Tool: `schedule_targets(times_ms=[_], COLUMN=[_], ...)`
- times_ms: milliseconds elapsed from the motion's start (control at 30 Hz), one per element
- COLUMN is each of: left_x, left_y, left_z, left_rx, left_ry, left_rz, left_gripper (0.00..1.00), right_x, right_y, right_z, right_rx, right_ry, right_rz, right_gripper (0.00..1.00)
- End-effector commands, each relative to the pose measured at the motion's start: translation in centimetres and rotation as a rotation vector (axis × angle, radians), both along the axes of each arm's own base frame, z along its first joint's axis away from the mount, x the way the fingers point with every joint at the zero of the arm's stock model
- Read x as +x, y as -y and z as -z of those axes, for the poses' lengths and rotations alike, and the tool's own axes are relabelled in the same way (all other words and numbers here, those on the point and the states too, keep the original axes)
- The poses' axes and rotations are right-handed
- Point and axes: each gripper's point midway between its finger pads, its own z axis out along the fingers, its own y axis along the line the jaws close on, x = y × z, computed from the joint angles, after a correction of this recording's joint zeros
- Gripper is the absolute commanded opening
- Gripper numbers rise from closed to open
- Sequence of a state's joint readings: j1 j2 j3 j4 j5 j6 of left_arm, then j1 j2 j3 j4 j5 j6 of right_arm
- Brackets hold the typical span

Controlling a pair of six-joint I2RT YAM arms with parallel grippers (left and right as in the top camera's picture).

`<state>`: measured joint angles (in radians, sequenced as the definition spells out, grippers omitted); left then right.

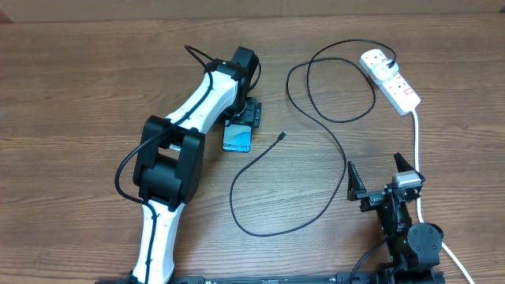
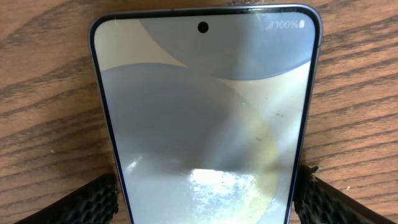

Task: Plug charger to phone and switch on socket
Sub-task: 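Align and close the left gripper on the phone's sides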

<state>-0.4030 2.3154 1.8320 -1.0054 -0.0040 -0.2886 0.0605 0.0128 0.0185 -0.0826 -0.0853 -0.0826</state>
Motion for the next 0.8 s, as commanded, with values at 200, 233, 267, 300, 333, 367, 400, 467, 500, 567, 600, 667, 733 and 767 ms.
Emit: schedule_targets(times_ms=[200, 233, 267, 300, 333, 367, 400, 467, 500, 567, 600, 667, 733, 767], left_x=[-1.84, -1.84, -1.85, -1.85, -1.85, -1.87, -1.88, -1.89, -1.89, -1.89, -1.89, -1.98, -2.06, -2.10], left_y=[-0.30, -0.29, -0.30, -0.29, -0.29, -0.26, -0.24, -0.24, -0.24, -0.24, -0.22, -0.26, -0.29, -0.27], left_z=[1.88, 1.88, 1.88, 1.88, 1.88, 1.88, 1.88, 1.88, 1.88, 1.88, 1.88, 1.88, 1.89, 1.89], left_rx=[-0.005, -0.004, -0.004, -0.005, -0.005, -0.006, -0.008, -0.008, -0.008, -0.008, -0.008, -0.006, -0.004, -0.004], left_ry=[-0.082, -0.081, -0.082, -0.082, -0.082, -0.083, -0.083, -0.084, -0.084, -0.084, -0.084, -0.087, -0.090, -0.091], left_rz=[-0.036, -0.035, -0.035, -0.035, -0.035, -0.035, -0.035, -0.035, -0.035, -0.035, -0.035, -0.043, -0.045, -0.045], left_gripper=[0.89, 0.90, 0.91, 0.92, 0.92, 0.93, 0.93, 0.93, 0.93, 0.91, 0.90, 0.90, 0.89, 0.90], right_x=[0.02, 0.02, 0.02, 0.02, 0.02, 0.02, 0.02, 0.02, 0.02, 0.02, 0.02, 0.02, 0.02, 0.02], right_y=[0.04, 0.04, 0.04, 0.05, 0.04, 0.04, 0.04, 0.04, 0.04, 0.04, 0.04, 0.04, 0.04, 0.04], right_z=[0.21, 0.21, 0.21, 0.21, 0.21, 0.21, 0.21, 0.21, 0.21, 0.21, 0.21, 0.21, 0.21, 0.21], right_rx=[-0.004, -0.004, -0.004, -0.004, -0.004, -0.004, -0.004, -0.004, -0.004, -0.004, -0.004, -0.004, -0.004, -0.004], right_ry=[0.003, 0.003, 0.003, 0.003, 0.003, 0.003, 0.003, 0.003, 0.003, 0.003, 0.003, 0.003, 0.003, 0.003], right_rz=[0.004, 0.004, 0.004, 0.005, 0.004, 0.004, 0.004, 0.004, 0.004, 0.004, 0.004, 0.004, 0.004, 0.004], right_gripper=[1.00, 1.00, 1.00, 1.00, 1.00, 1.00, 1.00, 1.00, 1.00, 1.00, 1.00, 1.00, 1.00, 1.00])
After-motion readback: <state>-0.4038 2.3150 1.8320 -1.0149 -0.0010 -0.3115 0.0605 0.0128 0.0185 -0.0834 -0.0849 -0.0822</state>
